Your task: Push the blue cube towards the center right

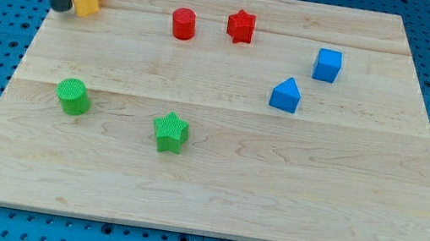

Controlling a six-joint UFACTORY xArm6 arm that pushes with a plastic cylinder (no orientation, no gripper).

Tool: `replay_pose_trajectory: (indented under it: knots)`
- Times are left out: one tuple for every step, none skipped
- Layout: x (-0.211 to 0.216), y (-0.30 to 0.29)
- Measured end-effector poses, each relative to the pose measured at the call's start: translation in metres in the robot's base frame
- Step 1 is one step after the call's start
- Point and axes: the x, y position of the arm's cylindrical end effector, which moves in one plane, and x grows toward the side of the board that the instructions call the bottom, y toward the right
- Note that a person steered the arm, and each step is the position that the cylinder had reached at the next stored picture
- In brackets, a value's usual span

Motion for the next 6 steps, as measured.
replay_pose_trajectory:
  knots:
    - [0.065,0.111]
    - [0.044,0.243]
    - [0.001,0.357]
    - [0.004,0.421]
    - [0.055,0.421]
    - [0.094,0.381]
